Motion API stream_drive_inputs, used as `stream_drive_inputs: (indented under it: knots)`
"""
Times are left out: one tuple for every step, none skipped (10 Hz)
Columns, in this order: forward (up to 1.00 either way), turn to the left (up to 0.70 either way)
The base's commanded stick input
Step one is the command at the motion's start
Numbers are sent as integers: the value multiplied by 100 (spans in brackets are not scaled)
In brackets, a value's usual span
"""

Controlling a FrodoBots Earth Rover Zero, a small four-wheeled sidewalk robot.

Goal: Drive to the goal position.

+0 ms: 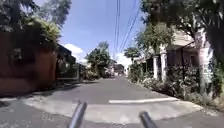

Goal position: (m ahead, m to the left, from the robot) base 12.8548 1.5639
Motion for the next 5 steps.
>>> stream_drive_inputs:
  knots:
    - [100, -40]
    - [100, -40]
    - [97, -35]
    - [85, -8]
    - [85, -5]
